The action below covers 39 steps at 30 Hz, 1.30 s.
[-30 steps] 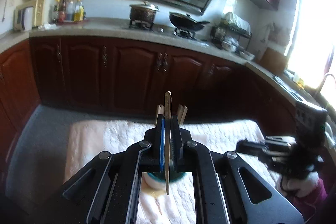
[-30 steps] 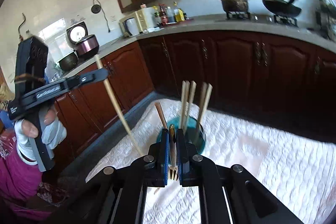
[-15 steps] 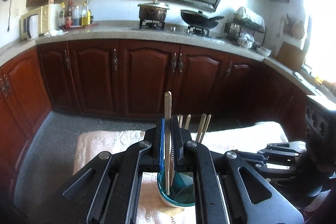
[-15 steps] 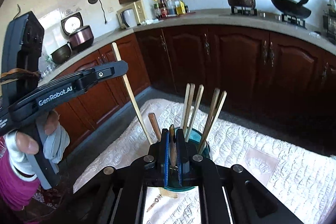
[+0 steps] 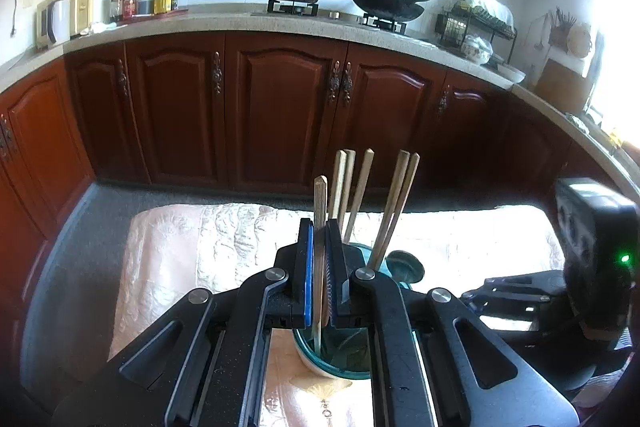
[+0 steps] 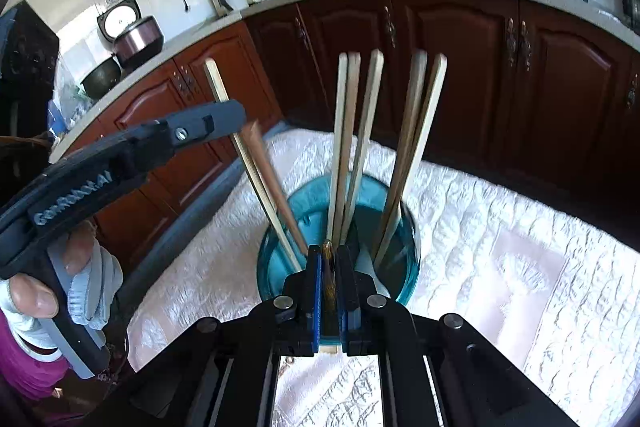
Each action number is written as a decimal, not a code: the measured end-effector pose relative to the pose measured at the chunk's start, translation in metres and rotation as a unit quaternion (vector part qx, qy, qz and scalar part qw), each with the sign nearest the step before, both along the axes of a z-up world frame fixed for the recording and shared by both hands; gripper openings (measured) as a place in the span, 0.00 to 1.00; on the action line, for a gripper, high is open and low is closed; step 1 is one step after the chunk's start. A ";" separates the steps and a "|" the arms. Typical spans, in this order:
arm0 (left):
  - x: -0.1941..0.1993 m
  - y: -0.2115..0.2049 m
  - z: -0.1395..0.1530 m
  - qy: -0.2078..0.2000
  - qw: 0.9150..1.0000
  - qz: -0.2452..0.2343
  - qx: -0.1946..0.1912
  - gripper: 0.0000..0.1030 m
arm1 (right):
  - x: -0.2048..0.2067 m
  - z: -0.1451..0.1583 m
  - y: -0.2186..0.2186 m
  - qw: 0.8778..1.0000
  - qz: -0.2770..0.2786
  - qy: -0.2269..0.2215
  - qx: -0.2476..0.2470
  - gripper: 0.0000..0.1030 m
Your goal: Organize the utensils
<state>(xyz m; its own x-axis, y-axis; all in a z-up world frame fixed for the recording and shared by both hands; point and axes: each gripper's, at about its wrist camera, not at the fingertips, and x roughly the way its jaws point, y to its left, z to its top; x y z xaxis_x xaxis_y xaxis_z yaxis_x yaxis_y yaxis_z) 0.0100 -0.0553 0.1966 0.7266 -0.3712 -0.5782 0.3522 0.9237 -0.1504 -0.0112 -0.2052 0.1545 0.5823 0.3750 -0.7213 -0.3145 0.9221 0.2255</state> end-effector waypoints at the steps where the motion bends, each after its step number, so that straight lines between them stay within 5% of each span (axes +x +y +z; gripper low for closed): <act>1: 0.000 0.000 -0.002 0.002 1.000 -0.003 0.001 0.04 | 0.001 -0.003 0.001 1.000 0.000 0.004 -0.001 0.06; 9: -0.004 -0.003 -0.007 0.004 1.000 -0.008 0.008 0.04 | 0.000 -0.015 -0.001 1.000 -0.010 0.018 -0.005 0.07; 11: -0.005 -0.004 -0.007 0.004 1.000 -0.008 0.009 0.04 | -0.003 -0.011 -0.001 1.000 -0.011 0.011 -0.012 0.22; 13: -0.005 -0.004 -0.007 0.007 1.000 -0.007 0.008 0.06 | -0.006 -0.008 -0.003 1.000 -0.011 0.010 -0.006 0.23; 21: -0.014 0.000 -0.002 0.006 1.000 -0.007 -0.005 0.41 | -0.029 0.011 -0.016 0.999 -0.029 -0.008 0.021 0.24; 24: -0.023 0.000 0.001 -0.003 1.000 -0.008 0.000 0.45 | -0.039 0.016 -0.025 0.998 -0.044 -0.018 0.029 0.28; 39: -0.062 -0.004 -0.024 0.004 0.998 0.037 0.049 0.46 | -0.067 0.019 -0.034 0.993 -0.111 -0.040 0.028 0.38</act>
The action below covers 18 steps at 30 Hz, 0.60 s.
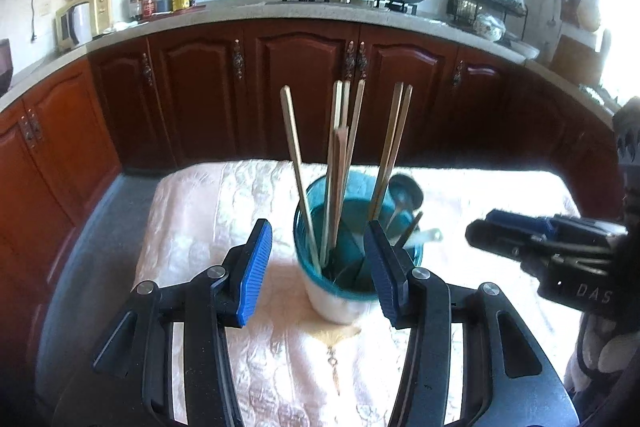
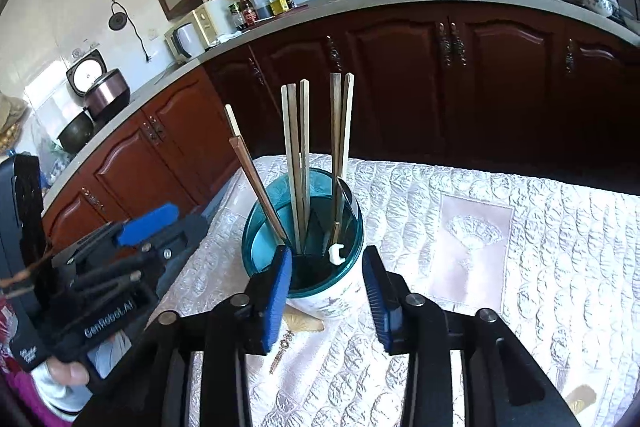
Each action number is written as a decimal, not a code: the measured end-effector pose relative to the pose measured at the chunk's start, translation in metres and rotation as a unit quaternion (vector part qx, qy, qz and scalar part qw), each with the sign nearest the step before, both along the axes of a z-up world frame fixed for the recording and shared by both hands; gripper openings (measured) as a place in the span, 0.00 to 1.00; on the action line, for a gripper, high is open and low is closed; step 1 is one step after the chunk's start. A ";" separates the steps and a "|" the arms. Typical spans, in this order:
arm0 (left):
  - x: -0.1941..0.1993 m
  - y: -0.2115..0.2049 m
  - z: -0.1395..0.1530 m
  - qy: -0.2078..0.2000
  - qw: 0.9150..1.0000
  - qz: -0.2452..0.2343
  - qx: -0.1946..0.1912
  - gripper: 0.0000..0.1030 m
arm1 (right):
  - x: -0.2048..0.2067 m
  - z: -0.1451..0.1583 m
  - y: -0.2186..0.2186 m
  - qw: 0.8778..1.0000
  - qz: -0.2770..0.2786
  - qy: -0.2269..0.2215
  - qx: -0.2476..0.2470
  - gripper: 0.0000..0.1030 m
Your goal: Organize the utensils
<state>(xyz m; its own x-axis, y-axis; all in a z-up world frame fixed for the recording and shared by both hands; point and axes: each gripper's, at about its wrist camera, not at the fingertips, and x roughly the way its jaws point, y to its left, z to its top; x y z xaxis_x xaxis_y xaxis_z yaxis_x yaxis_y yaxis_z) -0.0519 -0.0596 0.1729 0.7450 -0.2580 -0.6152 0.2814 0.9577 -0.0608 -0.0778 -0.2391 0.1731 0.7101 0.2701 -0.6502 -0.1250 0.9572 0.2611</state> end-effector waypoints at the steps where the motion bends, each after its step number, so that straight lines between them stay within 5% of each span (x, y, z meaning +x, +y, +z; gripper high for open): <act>1: -0.002 0.000 -0.002 0.003 1.000 0.004 0.006 0.46 | -0.001 0.000 0.000 1.000 -0.001 -0.002 -0.002 0.39; 18: -0.024 0.014 -0.005 0.001 0.999 0.048 0.023 0.46 | -0.009 -0.004 0.029 0.999 -0.003 -0.009 -0.045 0.42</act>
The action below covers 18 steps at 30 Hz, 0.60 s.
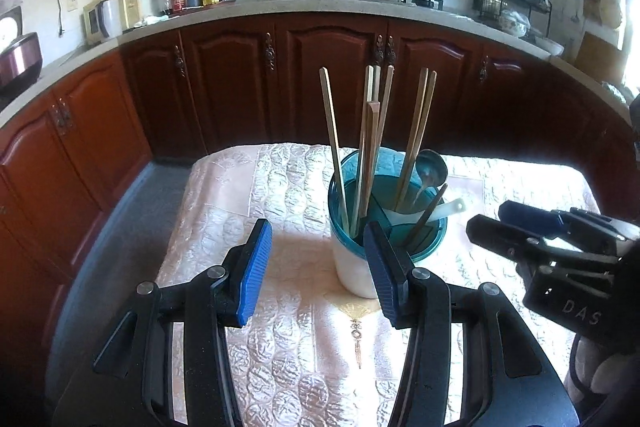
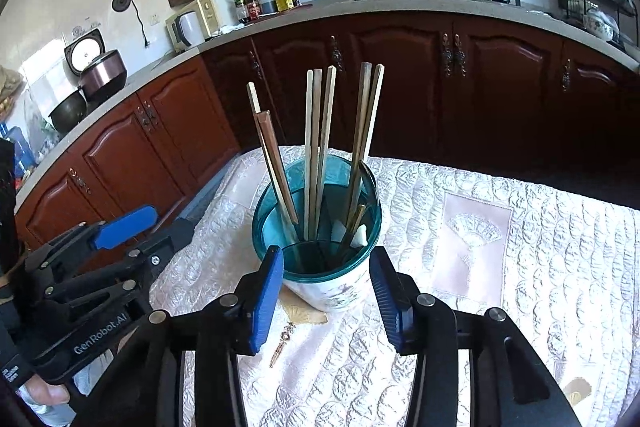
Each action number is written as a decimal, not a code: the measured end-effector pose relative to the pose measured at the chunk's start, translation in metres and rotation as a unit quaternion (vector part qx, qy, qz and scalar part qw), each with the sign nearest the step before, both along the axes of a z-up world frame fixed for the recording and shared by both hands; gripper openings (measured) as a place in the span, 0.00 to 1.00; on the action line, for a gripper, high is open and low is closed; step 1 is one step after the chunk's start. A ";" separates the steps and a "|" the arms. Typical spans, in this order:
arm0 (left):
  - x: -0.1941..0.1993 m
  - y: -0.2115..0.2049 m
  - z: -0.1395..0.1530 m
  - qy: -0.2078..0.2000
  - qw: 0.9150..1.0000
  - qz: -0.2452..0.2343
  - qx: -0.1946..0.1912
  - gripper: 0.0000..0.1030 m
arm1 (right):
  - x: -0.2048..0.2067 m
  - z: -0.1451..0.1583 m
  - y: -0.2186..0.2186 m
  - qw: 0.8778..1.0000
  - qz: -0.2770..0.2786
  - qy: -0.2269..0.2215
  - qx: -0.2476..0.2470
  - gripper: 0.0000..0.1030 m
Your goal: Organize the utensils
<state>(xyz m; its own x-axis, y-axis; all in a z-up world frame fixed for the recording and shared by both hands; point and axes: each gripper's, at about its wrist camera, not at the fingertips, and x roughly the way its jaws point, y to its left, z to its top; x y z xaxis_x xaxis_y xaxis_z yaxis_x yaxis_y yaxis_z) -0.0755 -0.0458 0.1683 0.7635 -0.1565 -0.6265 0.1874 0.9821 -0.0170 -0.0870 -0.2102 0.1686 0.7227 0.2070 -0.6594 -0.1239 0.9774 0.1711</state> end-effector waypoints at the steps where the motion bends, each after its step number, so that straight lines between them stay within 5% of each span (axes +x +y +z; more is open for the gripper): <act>1: -0.001 0.001 0.000 -0.001 1.000 0.001 0.000 0.46 | 0.000 0.000 0.000 1.000 -0.001 0.000 -0.002 0.42; 18: -0.010 0.002 0.009 -0.013 1.000 0.015 0.003 0.46 | -0.010 0.015 0.003 0.999 -0.010 -0.027 -0.019 0.52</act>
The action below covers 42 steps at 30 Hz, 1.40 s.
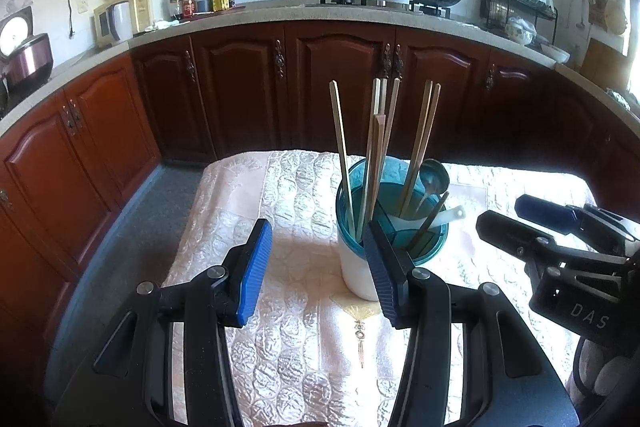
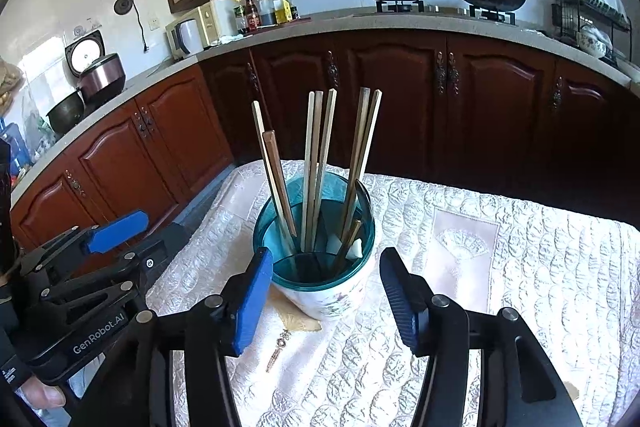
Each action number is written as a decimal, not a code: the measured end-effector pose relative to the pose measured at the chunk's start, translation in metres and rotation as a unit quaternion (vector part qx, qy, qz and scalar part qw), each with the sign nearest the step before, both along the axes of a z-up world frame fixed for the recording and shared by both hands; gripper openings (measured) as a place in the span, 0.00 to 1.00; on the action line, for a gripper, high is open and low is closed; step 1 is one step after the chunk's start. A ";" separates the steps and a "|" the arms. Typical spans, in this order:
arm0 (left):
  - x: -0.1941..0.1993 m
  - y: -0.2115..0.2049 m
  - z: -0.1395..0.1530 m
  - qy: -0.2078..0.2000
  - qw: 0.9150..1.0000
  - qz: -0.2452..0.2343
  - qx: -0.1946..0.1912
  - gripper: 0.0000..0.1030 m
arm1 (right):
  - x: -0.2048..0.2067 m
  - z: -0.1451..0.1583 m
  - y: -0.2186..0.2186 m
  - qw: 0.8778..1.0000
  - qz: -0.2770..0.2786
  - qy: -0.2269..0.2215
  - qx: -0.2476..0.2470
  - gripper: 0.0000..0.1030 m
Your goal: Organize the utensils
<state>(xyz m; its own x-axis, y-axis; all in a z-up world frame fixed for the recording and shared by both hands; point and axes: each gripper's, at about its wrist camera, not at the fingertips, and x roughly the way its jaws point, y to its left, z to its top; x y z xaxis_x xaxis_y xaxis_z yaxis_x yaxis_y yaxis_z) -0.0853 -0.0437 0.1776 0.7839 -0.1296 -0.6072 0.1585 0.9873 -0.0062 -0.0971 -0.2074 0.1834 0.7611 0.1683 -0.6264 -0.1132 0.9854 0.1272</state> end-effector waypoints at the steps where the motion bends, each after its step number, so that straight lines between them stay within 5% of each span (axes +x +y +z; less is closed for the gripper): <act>1: -0.001 0.000 0.000 -0.001 1.000 0.000 0.001 0.46 | 0.000 0.000 0.000 1.000 0.000 0.000 -0.001 0.52; 42: -0.006 -0.001 0.000 -0.001 1.000 0.010 0.002 0.46 | -0.001 -0.005 0.006 1.000 0.003 0.008 -0.012 0.53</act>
